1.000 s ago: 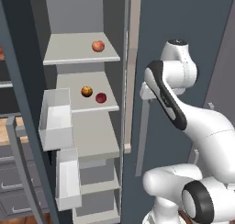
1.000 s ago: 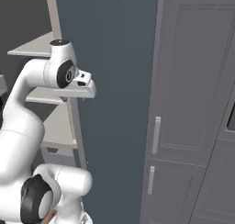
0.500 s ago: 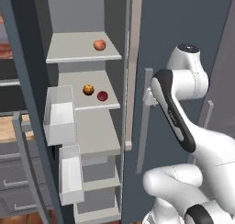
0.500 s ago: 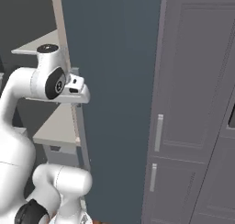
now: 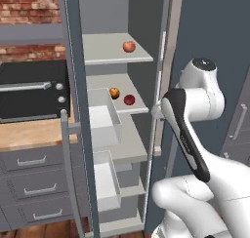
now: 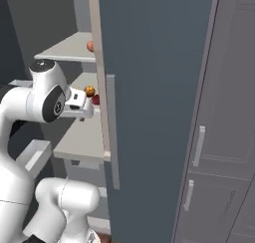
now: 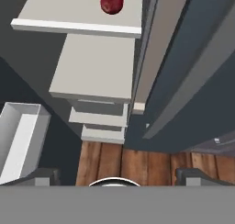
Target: Take the orange, peach, and pear from the freezer and place them in the bowl on the counter.
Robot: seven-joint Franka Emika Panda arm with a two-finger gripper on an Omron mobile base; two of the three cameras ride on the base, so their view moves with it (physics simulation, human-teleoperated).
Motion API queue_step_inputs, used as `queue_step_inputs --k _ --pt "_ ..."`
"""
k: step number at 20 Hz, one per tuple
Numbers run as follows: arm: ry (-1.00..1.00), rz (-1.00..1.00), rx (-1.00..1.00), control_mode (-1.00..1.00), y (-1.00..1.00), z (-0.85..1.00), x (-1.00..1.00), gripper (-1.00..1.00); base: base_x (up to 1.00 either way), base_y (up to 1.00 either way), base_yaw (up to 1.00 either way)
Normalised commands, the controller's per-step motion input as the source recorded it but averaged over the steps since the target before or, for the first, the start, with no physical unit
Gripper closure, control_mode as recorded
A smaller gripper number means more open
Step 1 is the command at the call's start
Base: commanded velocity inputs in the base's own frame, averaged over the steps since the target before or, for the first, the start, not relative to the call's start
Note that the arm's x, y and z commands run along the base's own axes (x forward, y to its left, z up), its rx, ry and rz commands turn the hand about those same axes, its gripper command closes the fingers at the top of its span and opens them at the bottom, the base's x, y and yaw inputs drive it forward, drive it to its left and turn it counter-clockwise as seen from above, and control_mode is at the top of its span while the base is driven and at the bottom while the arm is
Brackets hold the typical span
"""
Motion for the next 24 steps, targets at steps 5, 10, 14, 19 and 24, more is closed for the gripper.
queue_step_inputs --k 5,10,14,19,24 --pt "0.00 0.00 0.00 1.00 0.00 0.00 0.00 -1.00 0.49 0.22 -0.01" --pt "0.00 0.00 0.00 1.00 0.00 0.00 0.00 -1.00 0.62 0.19 -0.03" --pt "0.00 -0.01 0.00 -1.00 0.38 0.00 0.49 -1.00 0.00 0.00 0.00" --pt "-0.01 0.00 0.00 -1.00 0.40 -0.20 0.37 -1.00 0.00 0.00 0.00" --pt "-0.04 -0.06 0.00 -1.00 0.00 -0.38 0.36 -1.00 0.00 0.00 0.00"
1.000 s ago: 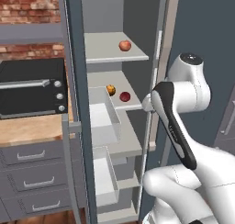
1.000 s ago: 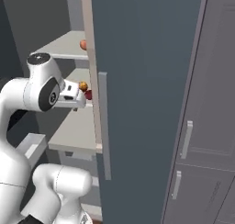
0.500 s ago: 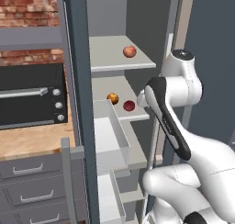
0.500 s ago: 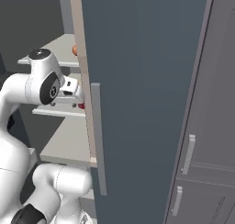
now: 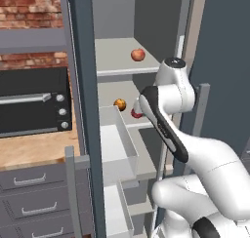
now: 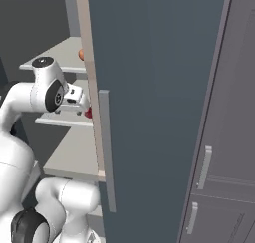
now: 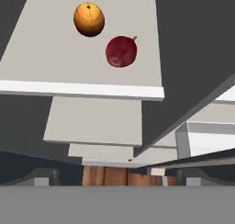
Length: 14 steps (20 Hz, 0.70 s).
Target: Take the orange, peach, and pear from the freezer and place them in the bowl on the counter.
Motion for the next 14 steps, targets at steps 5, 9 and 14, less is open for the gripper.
queue_step_inputs --k 5,9,14 --pt "-0.12 -0.07 -0.01 -1.00 0.00 -0.50 0.49 -1.00 0.00 0.00 0.00" --pt "-0.26 -0.06 -0.01 -1.00 0.01 -0.31 0.34 -1.00 0.00 0.00 0.00" --pt "-0.11 -0.05 0.00 -1.00 0.10 -0.10 0.51 -1.00 0.00 0.00 0.00"
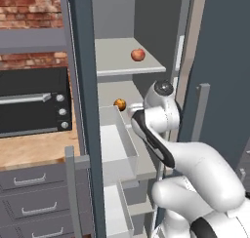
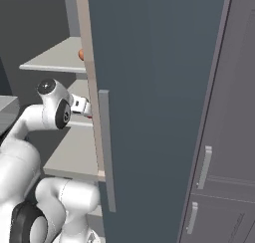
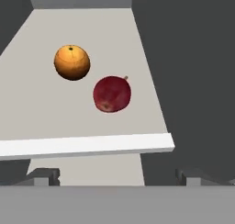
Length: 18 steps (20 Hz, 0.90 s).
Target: Take the orange, peach, and pear from the freezer and place them in the bowl on the counter.
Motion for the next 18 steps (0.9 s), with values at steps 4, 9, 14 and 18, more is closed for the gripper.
queue_step_inputs --k 4,9,14,18 --pt "0.00 -0.07 0.02 -1.00 0.15 0.00 0.69 -1.00 0.00 0.00 0.00" --pt "0.04 -0.04 0.00 -1.00 0.09 0.00 0.55 -1.00 0.00 0.00 0.00" --pt "0.04 0.00 0.00 -1.00 0.00 -0.08 0.09 -1.00 0.00 0.00 0.00" --pt "0.04 0.00 0.00 -1.00 0.00 -0.19 0.34 -1.00 0.00 0.00 0.00"
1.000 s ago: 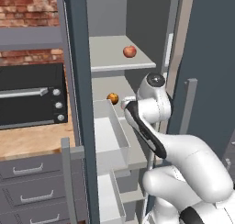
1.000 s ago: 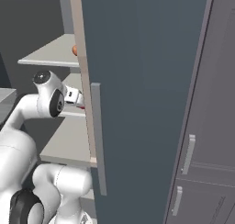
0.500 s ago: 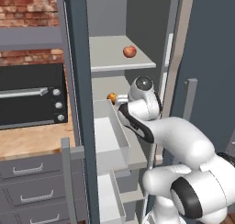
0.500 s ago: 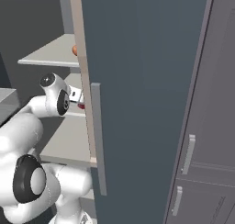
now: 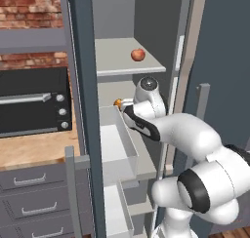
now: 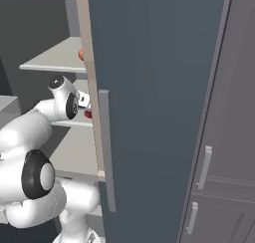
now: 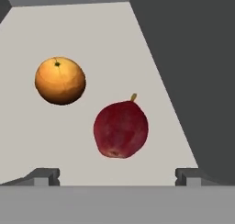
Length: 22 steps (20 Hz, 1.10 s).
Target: Take the orange, peach, and pear from the freezer and place them in the bowl on the counter.
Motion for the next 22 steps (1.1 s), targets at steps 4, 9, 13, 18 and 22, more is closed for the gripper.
queue_step_inputs --k 4,9,13,18,22 --pt "0.07 0.00 0.00 -1.00 0.00 -0.26 0.37 -1.00 0.00 0.00 0.00" --pt "0.08 0.00 0.00 -1.00 0.00 -0.22 0.39 -1.00 0.00 0.00 0.00" --pt "0.08 0.00 -0.01 -1.00 0.00 -0.23 0.43 -1.00 0.00 0.00 0.00" --pt "0.04 0.00 -0.05 -1.00 0.00 -0.34 0.42 -1.00 0.00 0.00 0.00" --pt "0.01 0.00 -0.09 -1.00 0.00 -0.46 0.13 1.00 0.00 0.00 0.00"
